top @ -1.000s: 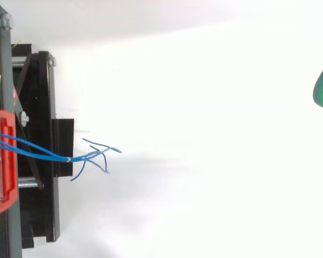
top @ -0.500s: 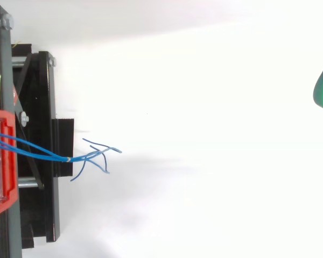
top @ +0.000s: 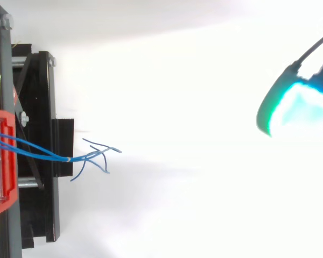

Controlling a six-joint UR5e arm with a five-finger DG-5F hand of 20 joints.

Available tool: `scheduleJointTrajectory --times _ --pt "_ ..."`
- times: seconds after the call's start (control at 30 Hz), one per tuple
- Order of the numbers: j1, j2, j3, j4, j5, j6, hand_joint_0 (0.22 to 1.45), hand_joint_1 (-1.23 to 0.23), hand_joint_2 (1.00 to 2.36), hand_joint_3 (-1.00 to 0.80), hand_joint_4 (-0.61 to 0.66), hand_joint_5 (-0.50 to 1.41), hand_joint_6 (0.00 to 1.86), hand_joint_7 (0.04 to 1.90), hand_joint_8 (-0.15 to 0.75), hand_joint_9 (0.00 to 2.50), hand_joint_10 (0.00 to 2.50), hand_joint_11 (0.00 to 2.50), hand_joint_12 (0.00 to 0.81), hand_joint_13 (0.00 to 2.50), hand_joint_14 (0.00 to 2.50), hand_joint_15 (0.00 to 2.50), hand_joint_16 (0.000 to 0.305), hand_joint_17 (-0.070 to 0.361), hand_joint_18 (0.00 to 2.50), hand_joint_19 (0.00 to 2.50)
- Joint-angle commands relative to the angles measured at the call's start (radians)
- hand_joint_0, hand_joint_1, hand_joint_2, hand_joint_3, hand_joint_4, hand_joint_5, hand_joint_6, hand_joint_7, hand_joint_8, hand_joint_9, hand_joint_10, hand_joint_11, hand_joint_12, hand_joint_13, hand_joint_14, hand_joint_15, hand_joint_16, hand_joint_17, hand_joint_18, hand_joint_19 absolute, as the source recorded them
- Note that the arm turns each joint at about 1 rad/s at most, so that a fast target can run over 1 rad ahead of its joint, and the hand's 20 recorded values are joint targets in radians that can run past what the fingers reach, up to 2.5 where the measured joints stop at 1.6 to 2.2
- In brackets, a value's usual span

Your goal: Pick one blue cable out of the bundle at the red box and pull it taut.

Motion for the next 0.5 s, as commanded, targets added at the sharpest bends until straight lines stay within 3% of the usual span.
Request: scheduleJointTrajectory --times 0.0,0.2,0.3,0.47 --pt "0.010 -0.023 0.000 0.017 0.000 0.002 0.42 -0.63 1.00 -0.50 0.24 -0.23 0.50 0.66 0.335 0.31 0.00 0.13 0.411 0.43 0.01 0.21 0.066 0.149 0.45 0.29" --pt "0.020 -0.081 0.000 0.088 0.000 0.003 0.42 -0.70 1.00 -0.50 0.24 -0.23 0.50 0.66 0.331 0.32 0.00 0.14 0.410 0.43 0.01 0.22 0.066 0.149 0.45 0.31" --pt "0.025 -0.110 0.000 0.112 -0.002 0.000 0.44 -0.80 1.00 -0.50 0.24 -0.22 0.50 0.68 0.320 0.30 0.00 0.17 0.408 0.37 0.01 0.21 0.064 0.143 0.41 0.29" --pt "0.031 -0.144 0.000 0.160 -0.002 0.003 0.48 -0.89 1.00 -0.50 0.20 -0.21 0.50 0.71 0.290 0.20 0.00 0.19 0.399 0.18 0.01 0.16 0.061 0.137 0.22 0.23"
